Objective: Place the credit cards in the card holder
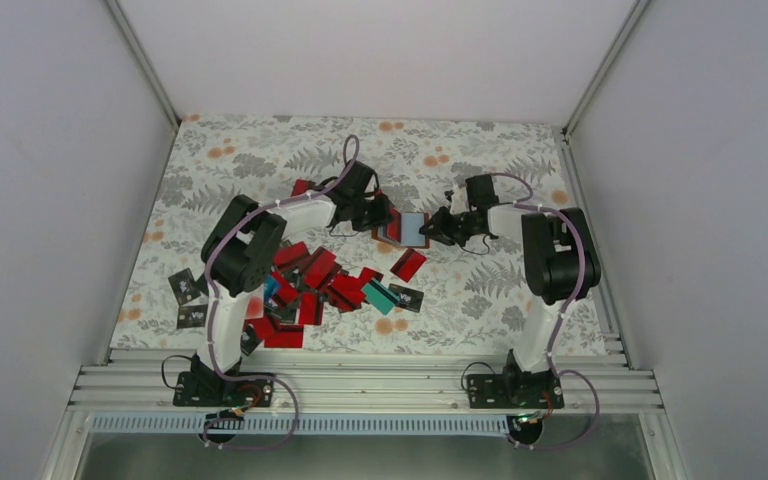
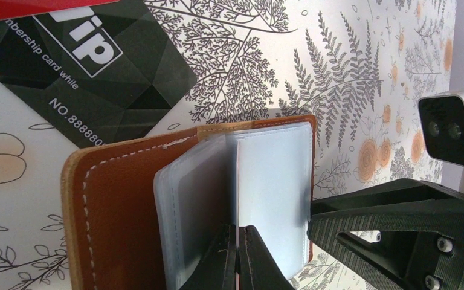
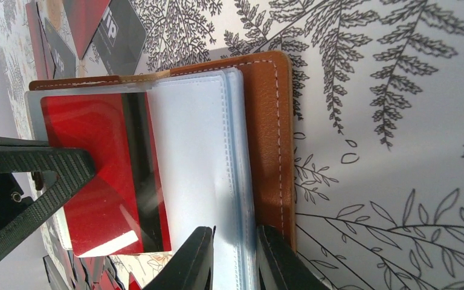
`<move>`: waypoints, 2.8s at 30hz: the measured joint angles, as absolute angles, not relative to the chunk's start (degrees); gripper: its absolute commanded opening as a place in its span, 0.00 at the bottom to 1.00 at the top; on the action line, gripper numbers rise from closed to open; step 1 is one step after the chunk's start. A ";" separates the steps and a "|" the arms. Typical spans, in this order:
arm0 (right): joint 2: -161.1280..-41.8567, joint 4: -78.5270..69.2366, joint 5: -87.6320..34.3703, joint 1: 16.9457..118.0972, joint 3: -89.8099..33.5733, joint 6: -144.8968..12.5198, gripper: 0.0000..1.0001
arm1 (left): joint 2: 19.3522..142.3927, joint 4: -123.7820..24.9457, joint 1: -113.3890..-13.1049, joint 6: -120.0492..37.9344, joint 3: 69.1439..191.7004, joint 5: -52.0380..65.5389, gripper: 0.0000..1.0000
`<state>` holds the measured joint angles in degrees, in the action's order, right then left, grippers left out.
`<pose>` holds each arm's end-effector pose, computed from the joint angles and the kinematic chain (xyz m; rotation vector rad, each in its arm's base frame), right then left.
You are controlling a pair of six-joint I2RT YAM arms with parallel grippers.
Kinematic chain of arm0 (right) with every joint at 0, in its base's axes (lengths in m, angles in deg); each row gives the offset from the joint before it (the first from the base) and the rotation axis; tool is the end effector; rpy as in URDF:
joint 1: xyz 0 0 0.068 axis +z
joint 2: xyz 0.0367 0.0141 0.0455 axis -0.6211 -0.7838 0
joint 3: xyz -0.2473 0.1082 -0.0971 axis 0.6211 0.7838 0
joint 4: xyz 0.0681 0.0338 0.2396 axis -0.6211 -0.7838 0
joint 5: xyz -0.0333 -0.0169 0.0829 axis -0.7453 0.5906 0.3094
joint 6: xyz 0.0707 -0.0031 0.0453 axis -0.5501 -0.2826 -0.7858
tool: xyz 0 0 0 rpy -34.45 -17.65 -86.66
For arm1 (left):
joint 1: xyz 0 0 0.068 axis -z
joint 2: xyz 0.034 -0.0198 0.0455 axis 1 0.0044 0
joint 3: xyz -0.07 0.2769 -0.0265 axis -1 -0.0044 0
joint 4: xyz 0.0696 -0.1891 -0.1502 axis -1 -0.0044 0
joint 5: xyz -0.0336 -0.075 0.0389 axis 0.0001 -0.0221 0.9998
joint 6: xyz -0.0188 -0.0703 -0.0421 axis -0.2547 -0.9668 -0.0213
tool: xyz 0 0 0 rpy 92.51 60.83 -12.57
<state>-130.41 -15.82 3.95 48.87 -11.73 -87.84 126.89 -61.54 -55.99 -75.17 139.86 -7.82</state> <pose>0.3563 0.1121 0.1148 0.1965 2.7070 1.1040 0.3789 -0.2877 0.1389 -0.0813 2.6656 -1.0346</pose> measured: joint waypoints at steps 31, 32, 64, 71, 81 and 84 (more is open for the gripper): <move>-130.71 -15.58 4.10 48.87 -11.86 -87.86 0.20 | 126.91 -58.42 -55.99 -75.72 138.57 -10.99 0.02; -130.71 -15.58 4.10 48.87 -11.86 -87.86 0.20 | 126.91 -58.33 -55.99 -75.85 138.57 -11.10 0.02; -131.15 -14.79 4.97 48.87 -11.88 -88.54 0.20 | 129.14 -56.06 -55.44 -78.27 139.57 -13.09 0.02; -131.15 -14.71 4.95 48.87 -11.88 -88.78 0.20 | 129.97 -55.90 -55.53 -78.67 140.53 -13.11 0.02; -131.15 -14.36 4.86 48.87 -11.86 -88.91 0.20 | 131.83 -55.58 -55.51 -79.69 142.65 -13.74 0.02; -131.15 -14.31 4.84 48.85 -11.86 -88.94 0.20 | 132.12 -55.40 -55.46 -79.85 143.16 -13.98 0.03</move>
